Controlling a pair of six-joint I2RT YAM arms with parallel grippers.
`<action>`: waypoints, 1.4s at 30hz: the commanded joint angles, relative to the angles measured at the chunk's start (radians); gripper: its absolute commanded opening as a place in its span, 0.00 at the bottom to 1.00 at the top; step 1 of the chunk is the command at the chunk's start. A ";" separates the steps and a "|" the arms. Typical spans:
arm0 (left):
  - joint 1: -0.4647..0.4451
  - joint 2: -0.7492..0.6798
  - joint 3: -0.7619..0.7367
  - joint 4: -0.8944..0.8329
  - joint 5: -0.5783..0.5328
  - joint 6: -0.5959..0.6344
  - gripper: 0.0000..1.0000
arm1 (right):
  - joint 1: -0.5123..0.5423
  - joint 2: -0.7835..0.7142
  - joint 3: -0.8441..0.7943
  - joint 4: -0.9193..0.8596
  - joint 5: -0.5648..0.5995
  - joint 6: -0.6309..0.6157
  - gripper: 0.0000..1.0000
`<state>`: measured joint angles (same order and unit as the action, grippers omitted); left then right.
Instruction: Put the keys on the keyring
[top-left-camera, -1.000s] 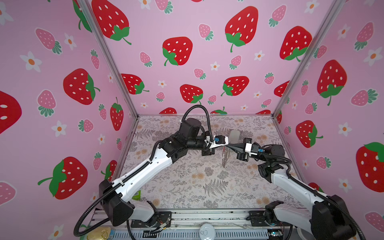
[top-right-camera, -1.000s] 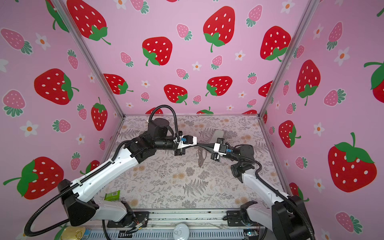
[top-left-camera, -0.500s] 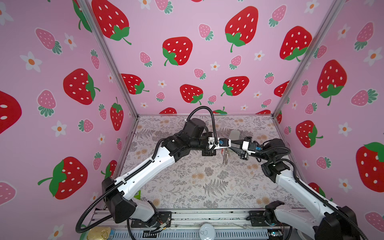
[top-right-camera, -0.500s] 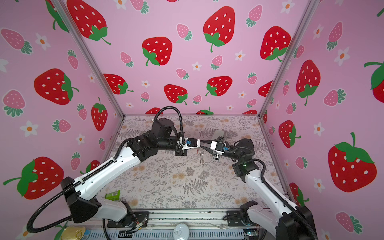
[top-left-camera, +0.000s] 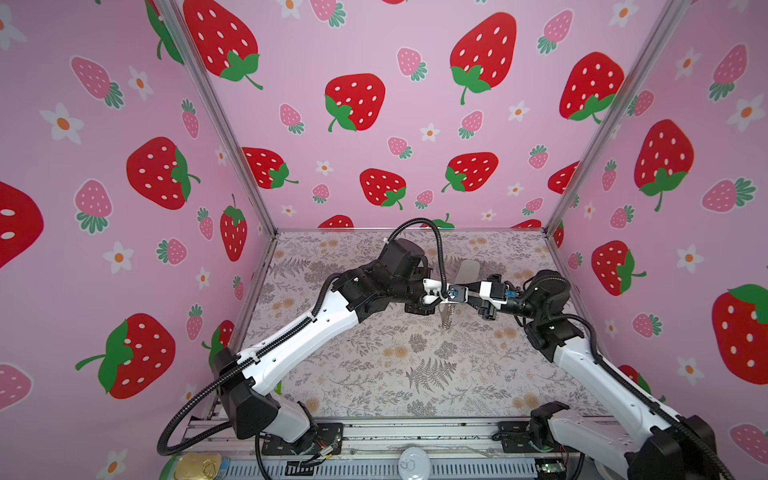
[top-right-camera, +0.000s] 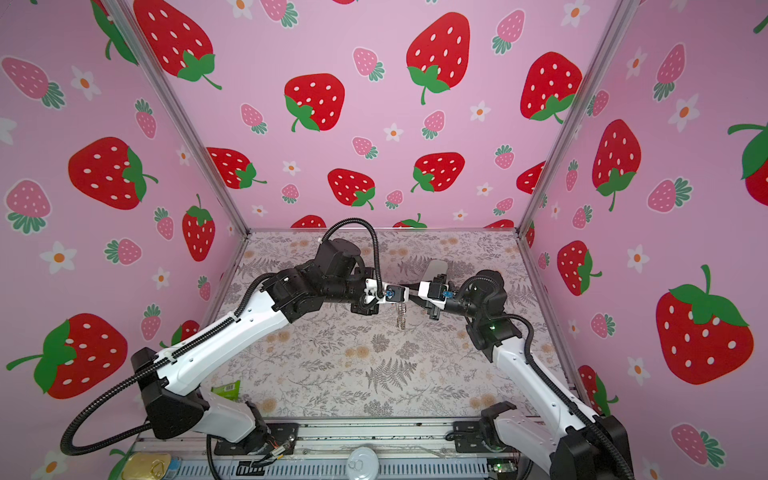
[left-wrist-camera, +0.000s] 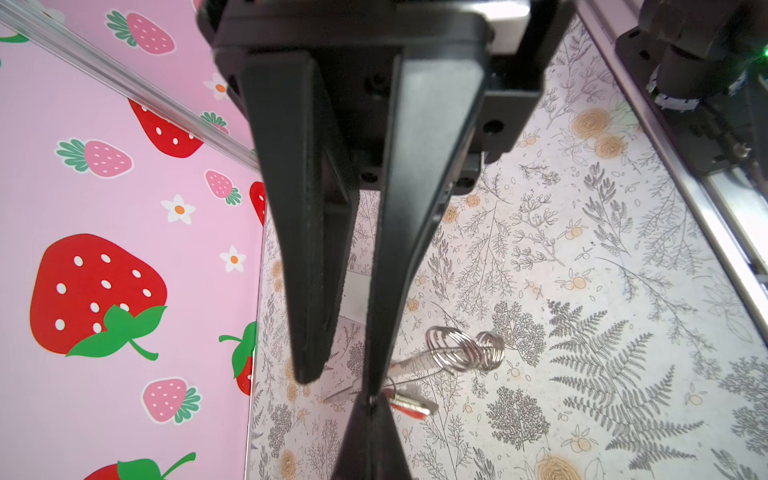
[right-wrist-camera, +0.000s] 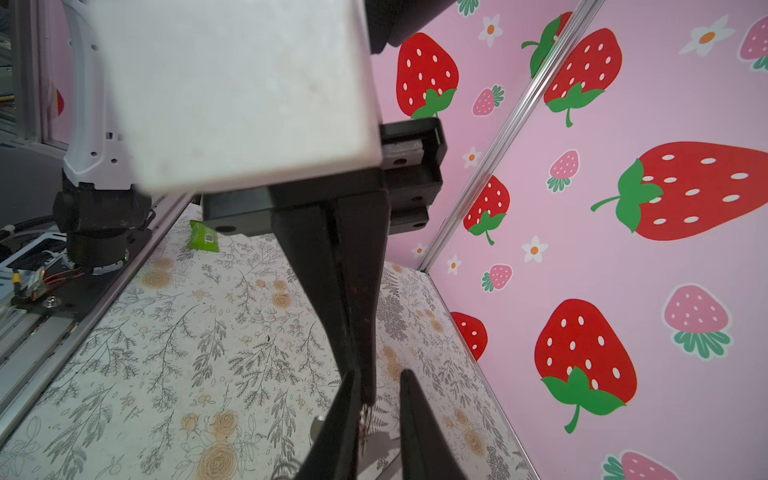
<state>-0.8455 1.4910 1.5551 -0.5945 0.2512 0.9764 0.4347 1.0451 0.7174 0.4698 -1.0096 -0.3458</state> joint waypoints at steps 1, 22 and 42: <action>-0.006 -0.005 0.056 -0.007 -0.001 0.030 0.00 | -0.010 -0.004 0.019 -0.023 -0.038 -0.026 0.19; -0.023 0.021 0.082 -0.005 -0.010 0.032 0.00 | -0.013 0.037 0.031 -0.040 -0.046 -0.043 0.05; 0.142 -0.079 -0.093 0.188 0.294 -0.296 0.29 | -0.013 0.026 -0.052 0.248 -0.066 0.117 0.00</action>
<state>-0.7055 1.4216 1.4662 -0.4561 0.4225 0.7498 0.4267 1.0855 0.6643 0.6388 -1.0458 -0.2520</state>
